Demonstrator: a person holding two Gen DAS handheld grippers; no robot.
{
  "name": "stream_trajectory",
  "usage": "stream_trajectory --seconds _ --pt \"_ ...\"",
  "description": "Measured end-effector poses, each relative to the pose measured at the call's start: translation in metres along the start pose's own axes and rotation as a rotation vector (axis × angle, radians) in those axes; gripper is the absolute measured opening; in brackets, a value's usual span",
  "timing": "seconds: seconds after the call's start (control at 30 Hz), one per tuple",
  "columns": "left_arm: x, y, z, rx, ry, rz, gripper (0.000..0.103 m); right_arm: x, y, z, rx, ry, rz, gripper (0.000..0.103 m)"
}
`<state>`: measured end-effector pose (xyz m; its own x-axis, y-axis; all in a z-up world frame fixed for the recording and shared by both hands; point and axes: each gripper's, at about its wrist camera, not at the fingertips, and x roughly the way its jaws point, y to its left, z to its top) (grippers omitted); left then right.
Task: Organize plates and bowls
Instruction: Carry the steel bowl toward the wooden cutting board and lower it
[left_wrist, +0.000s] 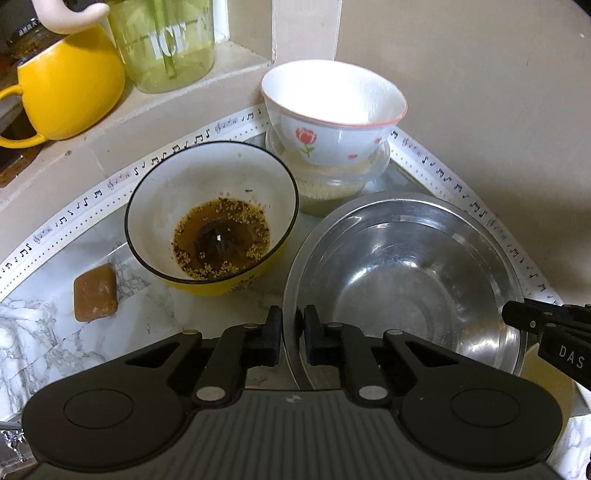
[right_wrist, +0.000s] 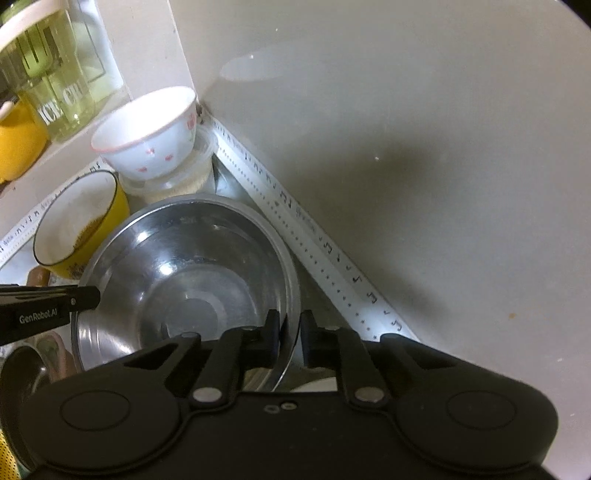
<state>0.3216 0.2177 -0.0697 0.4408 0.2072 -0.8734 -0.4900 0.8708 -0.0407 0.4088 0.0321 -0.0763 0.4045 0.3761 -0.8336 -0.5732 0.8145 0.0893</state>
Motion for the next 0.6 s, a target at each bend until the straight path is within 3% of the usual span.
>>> stream_trajectory --seconds 0.33,0.6 --pt "-0.049 0.001 0.0 0.036 -0.039 -0.038 0.011 -0.051 -0.002 -0.001 0.017 -0.064 0.01 0.012" --pt "-0.097 -0.007 -0.027 0.099 -0.059 -0.071 0.011 -0.098 -0.002 -0.024 0.032 -0.097 -0.016 0.012"
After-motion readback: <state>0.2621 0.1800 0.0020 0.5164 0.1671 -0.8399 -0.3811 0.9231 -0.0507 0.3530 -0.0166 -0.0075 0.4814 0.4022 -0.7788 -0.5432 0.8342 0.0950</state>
